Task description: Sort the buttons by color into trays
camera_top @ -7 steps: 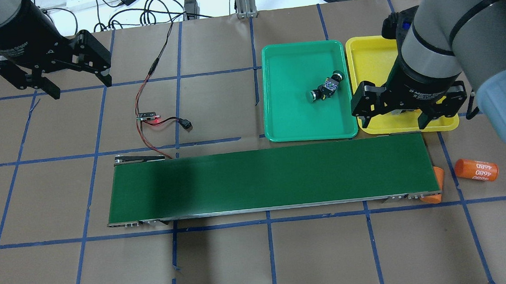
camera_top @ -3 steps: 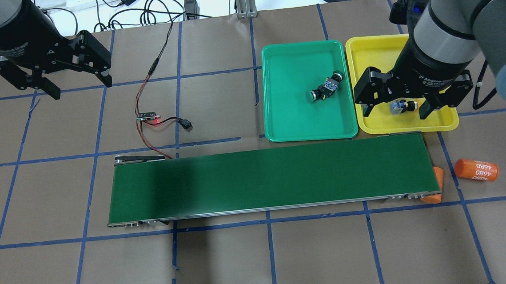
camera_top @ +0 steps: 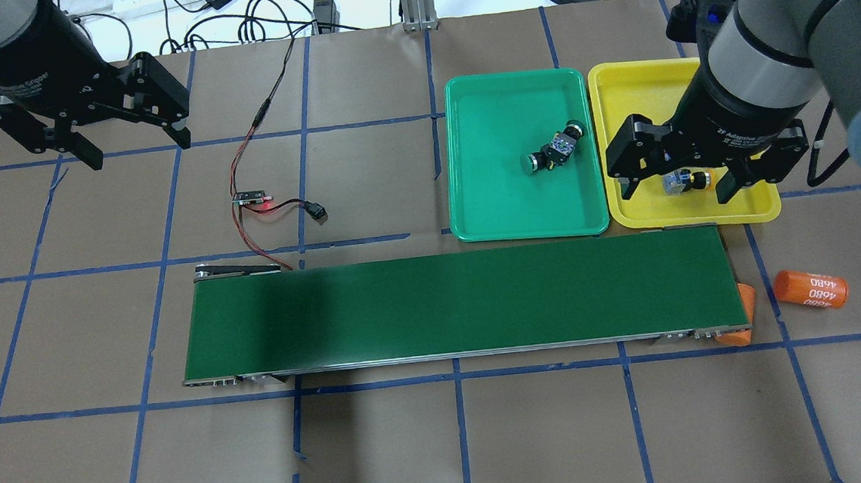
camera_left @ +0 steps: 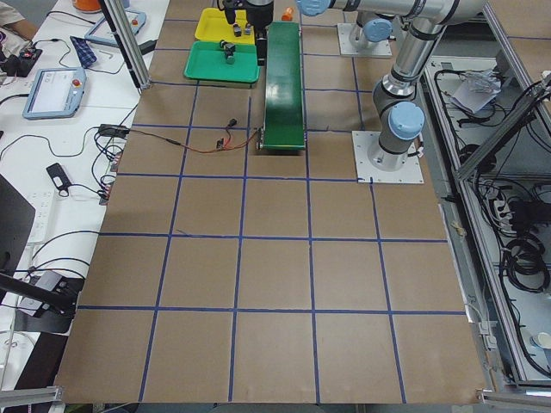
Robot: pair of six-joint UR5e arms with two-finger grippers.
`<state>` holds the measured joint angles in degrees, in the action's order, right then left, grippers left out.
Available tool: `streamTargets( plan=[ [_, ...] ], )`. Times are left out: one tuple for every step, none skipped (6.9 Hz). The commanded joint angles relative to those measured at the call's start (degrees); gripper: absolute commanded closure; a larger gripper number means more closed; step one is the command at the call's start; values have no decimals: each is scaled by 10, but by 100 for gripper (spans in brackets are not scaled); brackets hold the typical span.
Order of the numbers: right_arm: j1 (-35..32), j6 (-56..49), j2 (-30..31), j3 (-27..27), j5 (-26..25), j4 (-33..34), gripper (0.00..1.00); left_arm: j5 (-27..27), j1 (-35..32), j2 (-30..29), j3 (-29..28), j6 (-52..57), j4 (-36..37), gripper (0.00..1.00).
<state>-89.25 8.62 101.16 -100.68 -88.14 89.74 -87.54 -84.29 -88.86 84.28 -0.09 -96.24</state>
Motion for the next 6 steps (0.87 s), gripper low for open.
streamTargets(
  plan=[
    [1, 0, 0, 0, 2, -1, 0, 0, 0, 0, 0, 0, 0, 0],
    [1, 1, 2, 0, 1, -2, 0, 0, 0, -1, 0, 0, 0, 0],
    [1, 1, 2, 0, 1, -2, 0, 0, 0, -1, 0, 0, 0, 0],
    [1, 1, 2, 0, 2, -2, 0, 0, 0, 0, 0, 0, 0, 0],
    [1, 1, 2, -1, 2, -2, 0, 0, 0, -1, 0, 0, 0, 0],
    [1, 2, 2, 0, 5, -2, 0, 0, 0, 0, 0, 0, 0, 0]
  ],
)
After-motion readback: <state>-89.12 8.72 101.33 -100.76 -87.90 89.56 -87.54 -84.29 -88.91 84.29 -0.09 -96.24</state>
